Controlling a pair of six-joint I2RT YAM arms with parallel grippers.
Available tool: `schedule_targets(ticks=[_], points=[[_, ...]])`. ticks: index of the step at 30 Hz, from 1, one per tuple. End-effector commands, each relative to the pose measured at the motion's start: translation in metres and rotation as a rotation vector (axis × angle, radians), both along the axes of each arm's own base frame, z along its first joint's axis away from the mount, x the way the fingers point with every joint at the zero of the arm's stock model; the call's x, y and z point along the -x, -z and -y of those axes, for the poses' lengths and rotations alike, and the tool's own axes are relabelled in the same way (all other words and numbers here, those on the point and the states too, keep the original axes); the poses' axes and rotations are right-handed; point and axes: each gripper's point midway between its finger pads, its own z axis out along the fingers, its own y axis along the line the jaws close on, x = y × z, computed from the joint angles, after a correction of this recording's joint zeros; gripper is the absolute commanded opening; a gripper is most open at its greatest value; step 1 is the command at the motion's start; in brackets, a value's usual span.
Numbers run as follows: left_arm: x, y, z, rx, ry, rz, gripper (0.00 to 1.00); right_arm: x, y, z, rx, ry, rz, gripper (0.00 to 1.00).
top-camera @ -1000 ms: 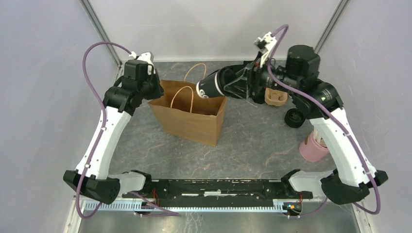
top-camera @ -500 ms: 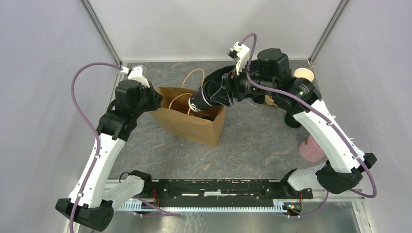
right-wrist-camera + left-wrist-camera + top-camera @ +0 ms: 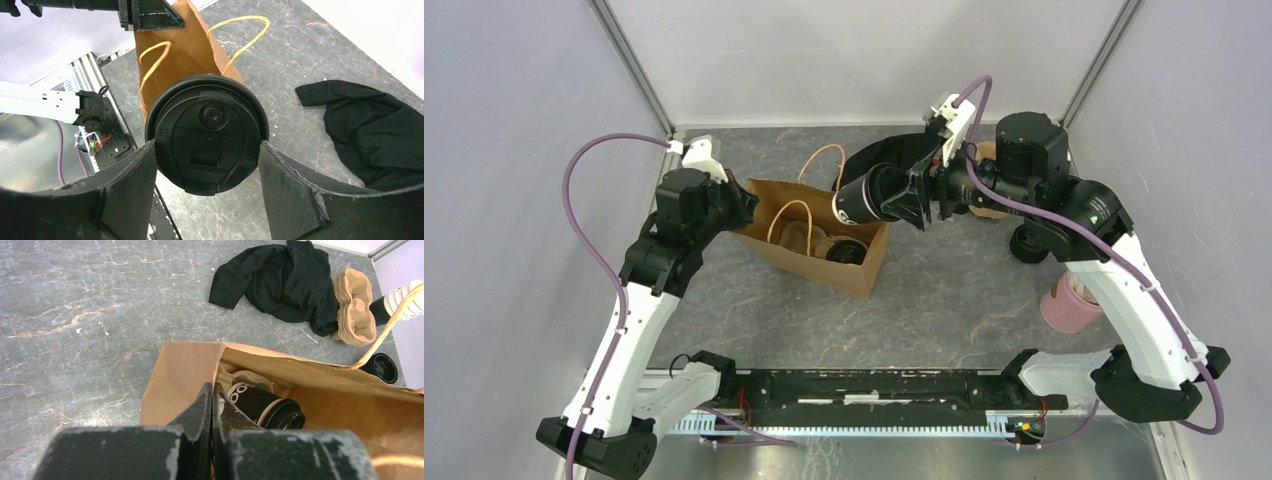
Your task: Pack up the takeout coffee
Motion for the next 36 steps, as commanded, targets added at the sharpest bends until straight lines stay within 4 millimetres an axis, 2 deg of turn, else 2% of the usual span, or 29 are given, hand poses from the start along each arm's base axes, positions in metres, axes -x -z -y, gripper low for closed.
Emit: schedule_targets(ticks=[1,6,9,12,15,19,24,29,33,36], points=[[0.001,-0.013,0.005,0.086,-0.008,0.041,0.02,-0.006,0.009,-0.023,-0.019,-0.043,-0.017,0.0],[0.001,-0.004,0.008,0.106,-0.012,0.007,0.02,0.0,0.004,-0.057,-0.065,-0.106,-0.034,0.0],[0.001,-0.001,0.005,0.108,-0.034,-0.003,0.02,0.015,-0.002,-0.076,-0.087,-0.161,-0.048,0.0],[0.0,0.006,-0.001,0.115,-0.083,-0.017,0.02,0.032,0.007,-0.087,-0.115,-0.197,-0.099,0.0],[-0.001,0.009,0.004,0.131,-0.073,-0.04,0.02,0.039,0.011,-0.088,-0.152,-0.197,-0.103,0.0],[-0.001,0.013,0.009,0.139,-0.053,-0.065,0.02,0.037,-0.002,-0.081,-0.174,-0.171,-0.059,0.0],[0.002,0.016,0.007,0.166,-0.074,-0.07,0.02,0.048,-0.006,-0.089,-0.191,-0.235,-0.074,0.0],[0.0,0.009,0.006,0.209,-0.088,0.001,0.02,0.064,0.006,-0.097,-0.135,-0.297,-0.059,0.0],[-0.003,0.006,-0.004,0.183,-0.141,0.005,0.02,0.077,0.02,-0.102,-0.063,-0.335,-0.042,0.0],[-0.002,-0.001,0.004,0.178,-0.07,0.055,0.02,0.082,0.03,-0.101,-0.019,-0.349,-0.018,0.0]])
